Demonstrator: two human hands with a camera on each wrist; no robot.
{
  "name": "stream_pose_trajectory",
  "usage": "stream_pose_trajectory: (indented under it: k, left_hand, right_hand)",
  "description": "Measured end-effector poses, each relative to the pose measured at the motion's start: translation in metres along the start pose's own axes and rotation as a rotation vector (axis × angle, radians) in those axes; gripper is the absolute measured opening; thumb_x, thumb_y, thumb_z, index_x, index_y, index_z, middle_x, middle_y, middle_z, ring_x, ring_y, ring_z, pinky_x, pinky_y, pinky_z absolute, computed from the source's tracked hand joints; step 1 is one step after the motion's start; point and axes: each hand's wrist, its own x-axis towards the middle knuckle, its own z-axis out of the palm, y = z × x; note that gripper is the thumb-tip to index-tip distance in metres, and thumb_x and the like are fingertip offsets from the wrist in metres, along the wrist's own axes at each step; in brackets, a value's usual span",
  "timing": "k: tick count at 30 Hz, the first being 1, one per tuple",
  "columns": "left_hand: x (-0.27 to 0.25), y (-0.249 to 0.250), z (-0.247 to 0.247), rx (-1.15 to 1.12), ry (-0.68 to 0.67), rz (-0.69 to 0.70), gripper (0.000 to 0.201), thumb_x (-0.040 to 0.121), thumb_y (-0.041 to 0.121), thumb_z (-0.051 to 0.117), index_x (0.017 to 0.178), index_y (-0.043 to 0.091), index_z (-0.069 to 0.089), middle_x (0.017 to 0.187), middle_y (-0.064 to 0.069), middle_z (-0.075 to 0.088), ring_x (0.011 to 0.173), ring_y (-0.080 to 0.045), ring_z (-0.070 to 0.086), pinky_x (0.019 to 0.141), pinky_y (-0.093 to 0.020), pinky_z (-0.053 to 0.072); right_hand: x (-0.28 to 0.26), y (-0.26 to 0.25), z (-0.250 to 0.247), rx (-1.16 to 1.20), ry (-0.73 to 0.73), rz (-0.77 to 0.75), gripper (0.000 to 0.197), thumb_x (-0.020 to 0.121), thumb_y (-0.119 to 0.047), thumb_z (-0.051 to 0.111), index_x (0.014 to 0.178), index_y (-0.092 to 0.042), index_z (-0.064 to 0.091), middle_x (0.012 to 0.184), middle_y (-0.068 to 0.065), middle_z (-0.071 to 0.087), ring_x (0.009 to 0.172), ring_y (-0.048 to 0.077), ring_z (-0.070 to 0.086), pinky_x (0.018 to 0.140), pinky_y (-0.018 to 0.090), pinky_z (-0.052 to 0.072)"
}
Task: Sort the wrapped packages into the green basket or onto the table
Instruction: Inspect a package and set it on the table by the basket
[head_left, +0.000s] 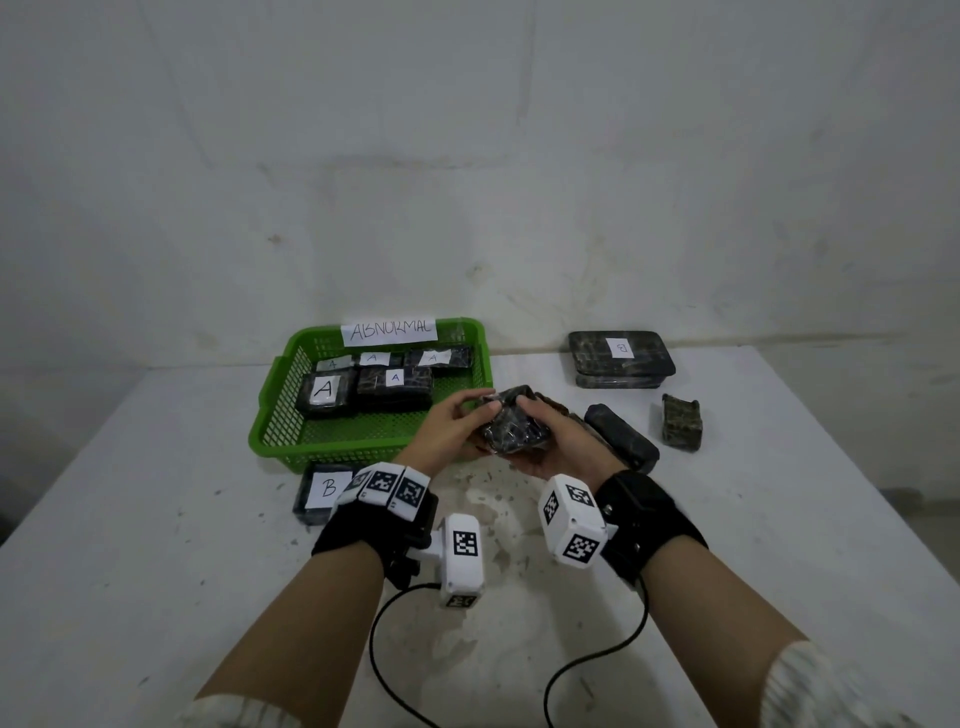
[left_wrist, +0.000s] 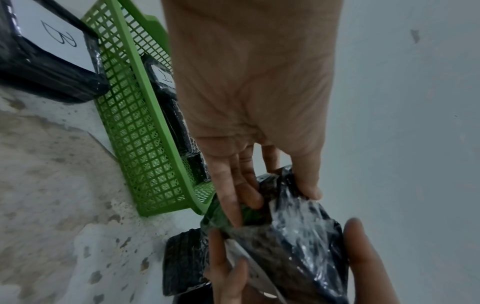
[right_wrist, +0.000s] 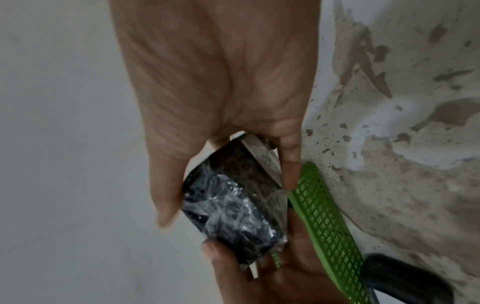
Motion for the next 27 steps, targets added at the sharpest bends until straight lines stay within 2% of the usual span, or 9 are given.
stream_pose_trajectory:
  k: [3,7,9,13,16,18,21,24,27]
  left_hand:
    - [-0.001,-0.001,0.000,0.008,-0.006,0.007,0.032,0.089,0.013,0.059,0.121,0.009,0.056,0.103,-0.011,0.060,0.082,-0.018,0.064,0.058,-0.024,0.058]
    - [0.000,-0.002,-0.001,0.077,-0.027,0.032,0.039,0.087,0.010,0.062,0.125,0.014,0.055,0.102,-0.013,0.058,0.083,-0.021,0.063,0.070,-0.029,0.057]
    - [0.000,-0.003,-0.002,0.084,-0.023,0.041,0.037,0.087,0.008,0.061,0.123,0.016,0.055,0.099,-0.011,0.059,0.082,-0.020,0.063,0.077,-0.031,0.056]
    - [-0.002,-0.001,-0.003,0.042,-0.019,0.035,0.040,0.089,0.006,0.057,0.128,0.015,0.052,0.098,-0.002,0.060,0.081,-0.015,0.063,0.070,-0.023,0.056]
    - [-0.005,0.001,-0.004,0.060,-0.048,0.021,0.050,0.087,0.004,0.058,0.134,0.018,0.047,0.102,-0.005,0.059,0.083,-0.019,0.063,0.082,-0.035,0.053]
    - [-0.005,0.001,-0.004,0.083,-0.064,0.020,0.057,0.085,0.000,0.059,0.136,0.021,0.045,0.107,-0.008,0.057,0.089,-0.023,0.062,0.090,-0.041,0.051]
    - [-0.006,0.003,-0.005,0.128,-0.066,0.029,0.060,0.085,-0.002,0.059,0.136,0.024,0.044,0.105,-0.009,0.054,0.088,-0.023,0.061,0.090,-0.042,0.051]
    - [-0.006,0.002,-0.006,0.147,-0.059,0.029,0.059,0.085,-0.001,0.059,0.136,0.025,0.044,0.109,-0.010,0.054,0.093,-0.026,0.061,0.091,-0.041,0.052]
    - [-0.006,0.001,-0.005,0.128,-0.063,0.021,0.057,0.085,-0.002,0.057,0.135,0.025,0.046,0.115,-0.012,0.054,0.098,-0.029,0.061,0.092,-0.042,0.052]
  right_hand:
    - [0.001,-0.001,0.000,-0.040,0.041,0.018,0.020,0.088,-0.034,0.062,0.102,-0.019,0.061,0.089,0.004,0.067,0.069,0.015,0.065,0.059,0.023,0.040]
    - [0.003,0.005,0.004,-0.013,0.060,0.013,0.031,0.089,-0.036,0.060,0.111,-0.014,0.064,0.095,0.008,0.067,0.080,0.021,0.062,0.053,0.020,0.045]
    - [0.002,0.006,0.004,-0.016,0.041,0.007,0.036,0.089,-0.035,0.061,0.117,-0.012,0.062,0.098,0.009,0.068,0.082,0.022,0.064,0.056,0.021,0.047]
    - [-0.003,0.003,0.003,-0.014,-0.026,0.020,0.059,0.078,-0.025,0.068,0.131,-0.006,0.053,0.110,0.013,0.066,0.093,0.028,0.066,0.064,0.025,0.053]
    - [-0.005,0.001,0.004,0.057,-0.022,0.004,0.045,0.089,-0.012,0.057,0.132,0.000,0.051,0.107,0.017,0.066,0.089,0.027,0.066,0.058,0.024,0.055]
    - [-0.005,0.000,0.006,0.065,-0.021,-0.005,0.042,0.092,-0.009,0.054,0.133,-0.001,0.051,0.108,0.016,0.065,0.091,0.027,0.065,0.059,0.025,0.056]
    - [-0.007,0.001,0.005,0.076,-0.035,-0.003,0.048,0.091,-0.012,0.057,0.137,-0.004,0.046,0.115,0.017,0.061,0.098,0.029,0.063,0.064,0.027,0.057]
    - [-0.008,0.001,0.005,0.067,-0.075,0.001,0.060,0.080,-0.017,0.068,0.135,-0.007,0.047,0.121,0.017,0.058,0.104,0.030,0.060,0.070,0.028,0.057]
    - [-0.005,0.002,0.006,0.049,-0.065,-0.053,0.055,0.082,0.002,0.064,0.133,-0.013,0.049,0.117,0.015,0.062,0.096,0.026,0.063,0.068,0.028,0.057]
